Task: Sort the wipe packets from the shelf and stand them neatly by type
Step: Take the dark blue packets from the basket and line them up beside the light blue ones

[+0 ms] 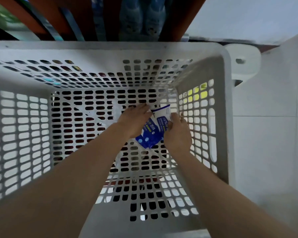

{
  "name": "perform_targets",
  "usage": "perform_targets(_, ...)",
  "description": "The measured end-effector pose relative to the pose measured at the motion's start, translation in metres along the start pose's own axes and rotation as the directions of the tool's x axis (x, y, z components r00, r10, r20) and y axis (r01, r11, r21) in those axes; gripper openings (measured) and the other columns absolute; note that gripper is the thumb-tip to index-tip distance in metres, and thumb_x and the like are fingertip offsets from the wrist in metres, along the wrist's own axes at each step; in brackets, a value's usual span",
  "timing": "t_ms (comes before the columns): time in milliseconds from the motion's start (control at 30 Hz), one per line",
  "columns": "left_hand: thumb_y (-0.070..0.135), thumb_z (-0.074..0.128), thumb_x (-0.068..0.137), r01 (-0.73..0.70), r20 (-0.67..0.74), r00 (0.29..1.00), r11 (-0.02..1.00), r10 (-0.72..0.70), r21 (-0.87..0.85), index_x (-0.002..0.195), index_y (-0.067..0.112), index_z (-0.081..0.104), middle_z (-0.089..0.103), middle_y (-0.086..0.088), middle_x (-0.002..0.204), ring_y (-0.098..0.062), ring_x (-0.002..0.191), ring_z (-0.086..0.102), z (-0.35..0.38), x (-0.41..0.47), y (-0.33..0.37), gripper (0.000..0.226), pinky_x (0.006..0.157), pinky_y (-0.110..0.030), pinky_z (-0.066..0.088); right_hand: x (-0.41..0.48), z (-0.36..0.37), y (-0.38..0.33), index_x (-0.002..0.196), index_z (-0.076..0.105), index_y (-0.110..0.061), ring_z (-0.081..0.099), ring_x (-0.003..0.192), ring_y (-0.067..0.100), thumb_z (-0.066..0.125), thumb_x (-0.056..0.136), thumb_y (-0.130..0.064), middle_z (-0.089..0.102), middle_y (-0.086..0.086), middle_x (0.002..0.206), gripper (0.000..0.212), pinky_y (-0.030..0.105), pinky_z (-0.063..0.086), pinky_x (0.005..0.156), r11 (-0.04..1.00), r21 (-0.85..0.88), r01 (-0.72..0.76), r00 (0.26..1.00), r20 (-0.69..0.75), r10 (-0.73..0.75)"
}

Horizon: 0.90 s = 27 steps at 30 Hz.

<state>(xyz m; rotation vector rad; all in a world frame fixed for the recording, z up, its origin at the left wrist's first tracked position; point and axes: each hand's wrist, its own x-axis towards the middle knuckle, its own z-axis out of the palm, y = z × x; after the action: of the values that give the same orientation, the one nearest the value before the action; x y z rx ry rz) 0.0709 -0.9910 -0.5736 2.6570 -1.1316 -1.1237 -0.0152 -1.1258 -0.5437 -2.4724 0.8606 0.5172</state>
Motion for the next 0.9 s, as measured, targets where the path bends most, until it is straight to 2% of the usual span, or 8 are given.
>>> perform_targets(100,0.041,0.078,0.071,0.062,0.002,0.998,0.994,-0.063,0.094,0.143,0.026,0.032,0.029,-0.010,0.146,-0.028,0.136,0.025,0.002,-0.009,-0.005,0.087,0.110,-0.043,0.025,-0.001,0.006,0.006,0.130,0.046,-0.019,0.055,0.097,0.030,0.040,0.097,-0.012,0.053,0.014,0.115,0.035,0.035,0.044,0.070,0.999,0.026,-0.031,0.999,0.038,0.030)
perform_targets(200,0.062,0.073,0.064,0.121,0.022,0.992,0.985,-0.124,0.122,0.140,0.023,0.033,0.030,-0.010,0.141,-0.028,0.133,0.026,0.009,-0.025,-0.008,0.094,0.112,-0.045,0.023,-0.001,0.009,0.004,0.136,0.040,-0.019,0.055,0.102,0.029,0.047,0.095,-0.016,0.053,0.012,0.120,0.042,0.041,0.050,0.077,0.999,0.023,-0.023,0.996,0.092,0.021)
perform_targets(300,0.065,0.075,0.061,0.151,0.036,0.988,0.988,-0.152,0.024,0.143,0.022,0.027,0.026,-0.006,0.143,-0.025,0.136,0.022,0.018,-0.035,-0.012,0.104,0.110,-0.043,0.025,-0.002,0.013,0.002,0.133,0.040,-0.015,0.055,0.103,0.028,0.056,0.088,-0.011,0.054,0.010,0.120,0.048,0.040,0.051,0.077,0.998,0.030,-0.050,0.991,0.126,0.046)
perform_targets(367,0.064,0.070,0.068,0.175,0.029,0.984,0.982,-0.174,-0.064,0.141,0.023,0.031,0.031,-0.005,0.140,-0.024,0.134,0.026,0.020,-0.035,-0.014,0.092,0.107,-0.043,0.029,-0.002,0.014,0.001,0.127,0.044,-0.013,0.055,0.103,0.028,0.057,0.086,-0.008,0.055,0.011,0.117,0.044,0.038,0.049,0.074,0.996,0.051,-0.076,0.991,0.117,0.069)
perform_targets(467,0.054,0.071,0.073,0.229,0.034,0.973,0.973,-0.228,-0.029,0.137,0.022,0.039,0.041,-0.006,0.135,-0.024,0.128,0.035,0.018,-0.032,-0.013,0.078,0.104,-0.042,0.030,-0.004,0.013,0.002,0.132,0.044,-0.015,0.055,0.103,0.029,0.055,0.087,-0.006,0.052,0.011,0.120,0.047,0.034,0.043,0.071,0.996,0.058,-0.066,0.992,0.110,0.059)
perform_targets(600,0.059,0.075,0.066,0.324,0.103,0.940,0.945,-0.326,0.041,0.129,0.023,0.050,0.051,-0.004,0.124,-0.024,0.119,0.046,0.016,-0.032,-0.006,0.076,0.102,-0.039,0.033,-0.008,0.011,0.003,0.139,0.038,-0.026,0.057,0.094,0.029,0.049,0.089,-0.007,0.054,0.011,0.112,0.055,0.039,0.051,0.072,0.997,0.051,-0.058,0.990,0.130,0.051)
perform_targets(767,0.034,0.081,0.070,0.484,0.178,0.875,0.787,-0.451,-0.383,0.100,0.016,0.047,0.061,-0.008,0.108,-0.025,0.097,0.059,0.022,-0.061,-0.007,0.049,0.080,-0.038,0.050,-0.018,-0.001,-0.004,0.140,0.040,-0.028,0.056,0.093,0.024,0.045,0.093,-0.008,0.056,0.009,0.115,0.052,0.035,0.050,0.072,0.989,0.147,-0.007,0.996,0.091,-0.006)
perform_targets(900,0.028,0.078,0.077,0.496,0.199,0.828,0.517,-0.525,-0.698,0.110,0.015,0.052,0.063,-0.001,0.101,-0.019,0.089,0.057,0.019,-0.106,-0.005,0.044,0.074,-0.030,0.045,-0.038,-0.019,-0.021,0.141,0.041,-0.029,0.051,0.084,0.018,0.045,0.095,-0.008,0.054,0.007,0.117,0.050,0.030,0.045,0.069,0.981,0.163,0.108,0.990,0.071,-0.120)
